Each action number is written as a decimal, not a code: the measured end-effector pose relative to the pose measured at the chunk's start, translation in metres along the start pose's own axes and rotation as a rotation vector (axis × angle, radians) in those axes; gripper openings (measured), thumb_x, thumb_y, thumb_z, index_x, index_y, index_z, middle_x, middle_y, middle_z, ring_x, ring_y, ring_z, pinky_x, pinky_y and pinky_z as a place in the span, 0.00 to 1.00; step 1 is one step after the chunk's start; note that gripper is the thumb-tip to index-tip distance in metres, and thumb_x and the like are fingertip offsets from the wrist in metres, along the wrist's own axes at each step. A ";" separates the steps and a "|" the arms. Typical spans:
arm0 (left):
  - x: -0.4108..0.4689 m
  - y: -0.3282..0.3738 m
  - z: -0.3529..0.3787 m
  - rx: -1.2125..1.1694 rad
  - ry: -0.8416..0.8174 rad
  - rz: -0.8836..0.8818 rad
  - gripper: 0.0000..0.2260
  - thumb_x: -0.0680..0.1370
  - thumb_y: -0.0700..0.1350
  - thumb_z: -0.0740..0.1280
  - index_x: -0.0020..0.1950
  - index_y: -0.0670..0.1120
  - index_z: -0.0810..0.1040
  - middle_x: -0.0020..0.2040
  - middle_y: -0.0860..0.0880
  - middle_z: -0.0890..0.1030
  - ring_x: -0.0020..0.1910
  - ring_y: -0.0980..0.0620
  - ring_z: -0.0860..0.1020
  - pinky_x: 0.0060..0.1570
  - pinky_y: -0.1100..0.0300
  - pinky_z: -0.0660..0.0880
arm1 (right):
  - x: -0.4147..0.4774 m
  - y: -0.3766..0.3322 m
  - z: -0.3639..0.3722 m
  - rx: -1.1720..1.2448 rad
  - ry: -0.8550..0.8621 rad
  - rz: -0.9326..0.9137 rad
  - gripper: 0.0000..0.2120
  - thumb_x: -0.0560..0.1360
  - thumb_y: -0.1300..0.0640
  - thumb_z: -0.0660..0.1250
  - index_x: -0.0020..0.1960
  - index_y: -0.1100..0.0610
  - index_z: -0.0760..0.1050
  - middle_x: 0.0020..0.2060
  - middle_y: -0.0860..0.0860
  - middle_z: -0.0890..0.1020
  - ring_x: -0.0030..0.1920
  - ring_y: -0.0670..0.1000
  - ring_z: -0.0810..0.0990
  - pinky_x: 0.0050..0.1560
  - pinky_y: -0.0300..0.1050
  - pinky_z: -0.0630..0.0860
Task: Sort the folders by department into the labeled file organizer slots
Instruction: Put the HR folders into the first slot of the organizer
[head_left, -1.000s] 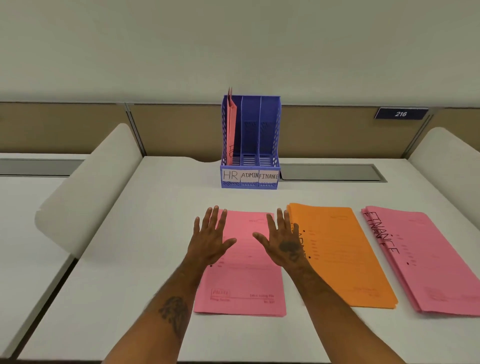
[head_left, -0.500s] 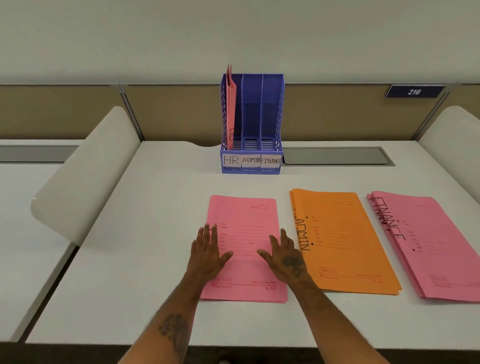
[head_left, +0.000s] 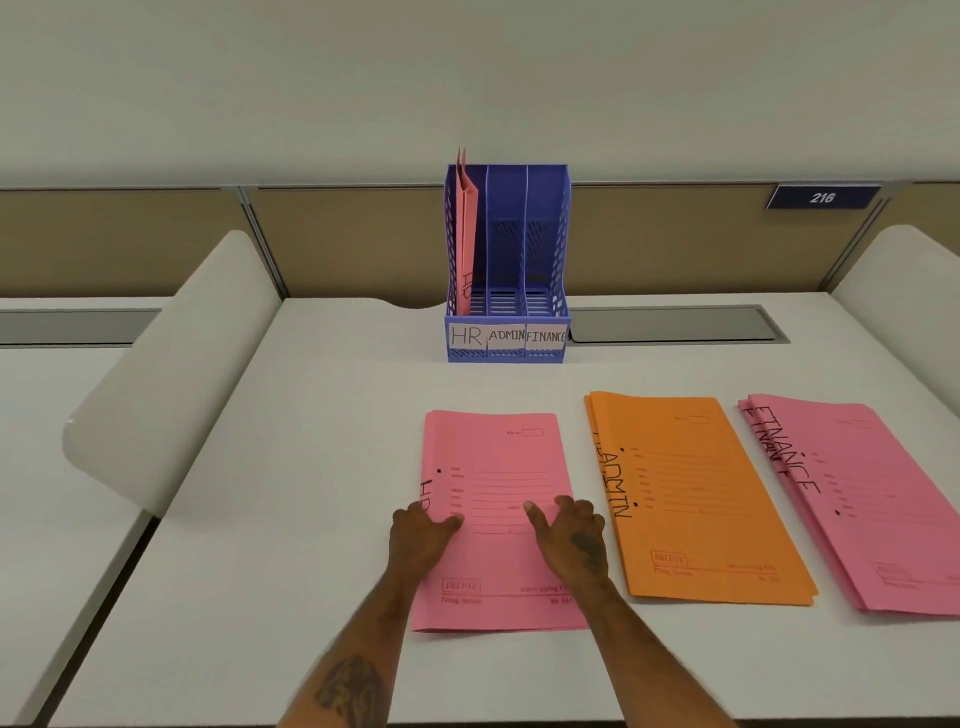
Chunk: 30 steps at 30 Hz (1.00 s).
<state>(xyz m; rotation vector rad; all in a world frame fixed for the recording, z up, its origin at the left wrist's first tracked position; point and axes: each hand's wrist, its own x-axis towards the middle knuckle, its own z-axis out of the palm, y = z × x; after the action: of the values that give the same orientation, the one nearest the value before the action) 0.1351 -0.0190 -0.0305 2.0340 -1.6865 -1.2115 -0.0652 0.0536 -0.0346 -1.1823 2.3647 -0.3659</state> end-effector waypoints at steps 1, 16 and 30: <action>-0.001 0.000 -0.004 -0.065 -0.011 0.017 0.24 0.74 0.55 0.74 0.64 0.43 0.77 0.60 0.44 0.81 0.56 0.44 0.81 0.56 0.52 0.79 | 0.001 -0.001 0.000 0.030 0.001 0.019 0.34 0.76 0.31 0.53 0.72 0.54 0.65 0.68 0.56 0.69 0.67 0.57 0.66 0.60 0.53 0.73; -0.027 0.027 -0.006 -0.290 0.045 0.258 0.14 0.76 0.47 0.72 0.59 0.49 0.73 0.56 0.50 0.82 0.47 0.53 0.82 0.42 0.60 0.81 | 0.007 -0.013 -0.014 0.236 -0.034 0.059 0.37 0.72 0.27 0.56 0.71 0.52 0.66 0.68 0.56 0.69 0.67 0.58 0.69 0.60 0.54 0.73; -0.054 0.146 -0.019 -0.225 0.329 0.490 0.08 0.81 0.51 0.64 0.57 0.48 0.72 0.48 0.52 0.82 0.42 0.52 0.80 0.46 0.57 0.79 | 0.015 -0.182 -0.172 0.168 0.327 -0.305 0.37 0.70 0.26 0.58 0.66 0.53 0.61 0.54 0.54 0.79 0.47 0.57 0.78 0.40 0.49 0.72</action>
<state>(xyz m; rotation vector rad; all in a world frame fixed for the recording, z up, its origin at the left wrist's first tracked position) 0.0462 -0.0212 0.0983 1.4697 -1.6591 -0.8077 -0.0387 -0.0611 0.1870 -1.4977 2.3557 -0.9029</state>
